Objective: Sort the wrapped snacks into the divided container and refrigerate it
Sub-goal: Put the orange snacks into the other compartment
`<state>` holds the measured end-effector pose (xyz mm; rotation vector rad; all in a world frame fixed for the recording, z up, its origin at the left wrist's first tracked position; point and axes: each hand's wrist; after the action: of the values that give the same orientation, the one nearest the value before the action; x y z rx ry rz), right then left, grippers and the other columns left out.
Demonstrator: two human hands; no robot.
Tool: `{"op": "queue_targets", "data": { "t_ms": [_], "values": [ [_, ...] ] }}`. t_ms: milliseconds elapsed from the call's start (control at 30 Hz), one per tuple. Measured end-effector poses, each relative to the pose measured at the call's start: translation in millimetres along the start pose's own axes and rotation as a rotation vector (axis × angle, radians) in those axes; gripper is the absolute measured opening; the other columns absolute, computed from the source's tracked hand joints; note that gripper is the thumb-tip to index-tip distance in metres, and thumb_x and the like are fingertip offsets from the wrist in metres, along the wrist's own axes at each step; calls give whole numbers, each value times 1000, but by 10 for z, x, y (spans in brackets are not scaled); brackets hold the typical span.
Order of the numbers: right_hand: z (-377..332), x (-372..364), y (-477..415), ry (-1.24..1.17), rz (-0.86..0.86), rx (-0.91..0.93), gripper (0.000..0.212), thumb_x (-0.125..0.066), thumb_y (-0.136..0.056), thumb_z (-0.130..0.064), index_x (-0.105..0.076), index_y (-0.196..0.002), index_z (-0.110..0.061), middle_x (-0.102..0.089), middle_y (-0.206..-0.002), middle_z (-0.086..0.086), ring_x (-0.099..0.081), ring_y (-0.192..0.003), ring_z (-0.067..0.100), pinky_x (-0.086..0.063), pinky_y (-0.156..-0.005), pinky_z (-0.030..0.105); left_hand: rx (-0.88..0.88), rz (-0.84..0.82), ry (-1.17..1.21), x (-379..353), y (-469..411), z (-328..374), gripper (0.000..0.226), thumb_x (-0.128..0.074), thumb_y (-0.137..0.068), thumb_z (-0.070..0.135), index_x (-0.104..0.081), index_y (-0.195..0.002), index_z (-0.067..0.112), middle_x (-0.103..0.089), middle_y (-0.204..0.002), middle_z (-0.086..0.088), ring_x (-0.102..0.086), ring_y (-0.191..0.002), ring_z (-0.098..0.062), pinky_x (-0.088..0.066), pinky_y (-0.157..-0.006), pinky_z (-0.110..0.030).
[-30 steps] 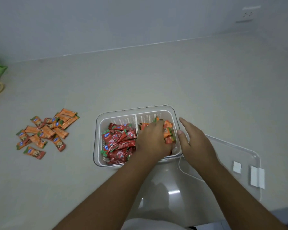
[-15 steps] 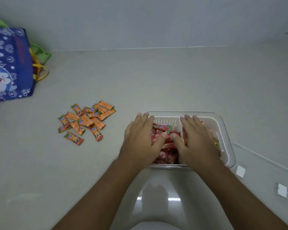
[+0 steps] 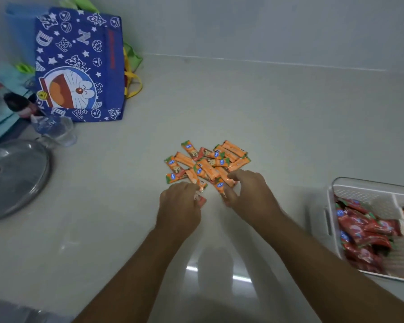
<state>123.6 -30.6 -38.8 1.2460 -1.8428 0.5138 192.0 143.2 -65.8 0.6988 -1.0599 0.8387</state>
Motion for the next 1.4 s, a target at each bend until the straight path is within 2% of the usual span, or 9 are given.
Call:
{"op": "queue_targets", "data": {
  "t_ms": [200,433,567,700,767,933,1067,1200,1400],
  "values": [
    [-69,-474,-373,-25,-72,-284,24,-71,-81,-29,-50,-90,-24,-61,-89,2,-58,-89,26,-49,-68,37,-134,-145,-89,-267,-310,-391,32,-65,-90,33,-65,-122,28,-60,-117,0,-52,-115,-26,-38,-93,-37],
    [148,-601,-245,-125,-85,-321,20,-69,-89,-20,-61,-107,-20,-61,-89,-2,-57,-80,14,-39,-67,25,-97,-194,141,-311,-408,-668,11,-59,-98,26,-49,-94,25,-60,-100,0,-56,-102,-27,-38,-78,-35],
    [80,-518,-352,-169,-69,-249,17,-55,-90,0,-70,-85,-7,-61,-69,-2,-51,-58,4,-36,-49,14,54,-60,380,-197,-448,-777,25,-56,-95,14,-45,-112,29,-62,-94,4,-61,-91,-27,-48,-80,-39],
    [-228,-500,-775,-259,20,-199,26,-62,-85,-4,-50,-66,-17,-55,-69,1,-48,-53,2,-32,-47,14,22,-13,242,-91,-804,-844,51,-63,-82,20,-46,-129,28,-59,-106,-1,-52,-98,-25,-36,-90,-40],
    [-334,-575,-979,-178,-17,-159,31,-73,-79,-13,-44,-70,-17,-58,-81,9,-50,-62,5,-36,-53,17,-21,-78,79,-69,-1006,-872,51,-69,-83,33,-50,-131,28,-60,-118,0,-53,-112,-26,-36,-93,-42],
    [-265,-844,-1082,162,-187,-218,50,-77,-81,-36,-53,-120,-15,-54,-123,9,-51,-115,28,-48,-91,44,-62,-179,-34,-158,-1173,-940,47,-75,-80,55,-57,-116,31,-57,-118,1,-48,-115,-25,-34,-93,-41],
    [-192,-929,-997,136,-138,-225,49,-74,-85,-34,-56,-127,-18,-65,-117,8,-59,-109,30,-51,-87,41,-142,-103,-149,-242,-1077,-960,37,-62,-91,56,-62,-109,24,-57,-110,-1,-49,-107,-23,-36,-87,-39],
    [-176,-880,-956,261,-169,-142,25,-68,-89,-34,-63,-102,-13,-65,-100,7,-59,-99,29,-49,-76,35,-168,-50,-204,-285,-961,-1024,41,-48,-100,51,-63,-111,15,-55,-113,-7,-49,-105,-25,-41,-87,-39],
    [-40,-733,-881,-81,-119,-147,8,-52,-95,-7,-53,-89,-13,-55,-88,0,-50,-74,13,-36,-61,28,-148,54,166,-193,-880,-953,18,-59,-100,24,-56,-91,8,-57,-83,-10,-53,-79,-27,-44,-68,-39]
  ]
}}
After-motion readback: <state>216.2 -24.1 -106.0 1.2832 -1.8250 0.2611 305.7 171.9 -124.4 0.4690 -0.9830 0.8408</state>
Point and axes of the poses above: each hand's wrist, its own y-axis away from the middle knuckle, its own x-axis out of the back of the hand, z = x × y
